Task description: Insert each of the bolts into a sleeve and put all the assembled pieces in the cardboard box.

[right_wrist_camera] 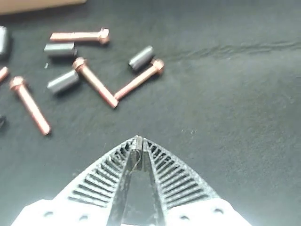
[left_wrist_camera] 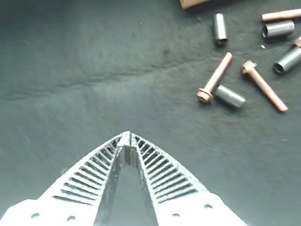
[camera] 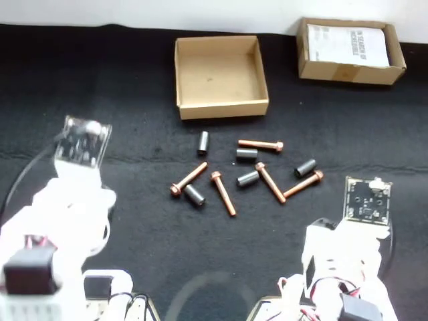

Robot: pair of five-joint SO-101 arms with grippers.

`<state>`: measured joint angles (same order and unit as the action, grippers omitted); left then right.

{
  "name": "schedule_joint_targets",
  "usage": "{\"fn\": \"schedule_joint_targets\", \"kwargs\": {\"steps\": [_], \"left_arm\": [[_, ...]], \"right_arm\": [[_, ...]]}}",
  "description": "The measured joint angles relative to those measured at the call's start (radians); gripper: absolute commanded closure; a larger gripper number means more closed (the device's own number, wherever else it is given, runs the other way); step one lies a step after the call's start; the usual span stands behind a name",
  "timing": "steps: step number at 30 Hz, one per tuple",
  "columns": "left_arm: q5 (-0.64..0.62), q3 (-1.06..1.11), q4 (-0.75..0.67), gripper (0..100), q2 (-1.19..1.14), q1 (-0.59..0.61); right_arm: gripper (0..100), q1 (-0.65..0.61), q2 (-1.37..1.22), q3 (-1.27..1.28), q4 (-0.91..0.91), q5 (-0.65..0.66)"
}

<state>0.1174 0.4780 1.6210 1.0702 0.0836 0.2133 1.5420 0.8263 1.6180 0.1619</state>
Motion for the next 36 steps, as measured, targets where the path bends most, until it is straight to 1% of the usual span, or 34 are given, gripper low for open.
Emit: {"fn": "schedule_joint_targets", "kwargs": {"steps": [4,7,13,16,20,28,32,36], "left_arm": [[-0.072,-0.041,0.006,96,-0.109,-0.083],[-0.106,-0.041,0.006,96,-0.153,-0.146],[-0.172,0.014,-0.008,96,-0.245,-0.236],[-0.207,0.054,-0.077,96,-0.282,-0.239],[-0.216,0.110,-0.164,96,-0.302,-0.239],[-0.216,0.213,-0.218,96,-0.304,-0.233],[-0.216,0.262,-0.276,96,-0.304,-0.155],[-0.216,0.319,-0.333,96,-0.304,-0.086]], "right_arm": [[99.1,0.068,-0.002,0.080,-0.127,0.000],[99.1,0.109,-0.054,0.118,-0.209,-0.003],[99.1,0.158,-0.330,0.115,-0.351,-0.126],[99.1,0.160,-0.499,0.080,-0.414,-0.204],[98.8,0.160,-0.657,0.029,-0.539,-0.318],[98.6,0.160,-0.855,0.023,-0.836,-0.394],[98.5,0.149,-0.979,0.023,-0.931,-0.471],[98.5,0.095,-1.128,-0.002,-0.953,-0.497]]}}
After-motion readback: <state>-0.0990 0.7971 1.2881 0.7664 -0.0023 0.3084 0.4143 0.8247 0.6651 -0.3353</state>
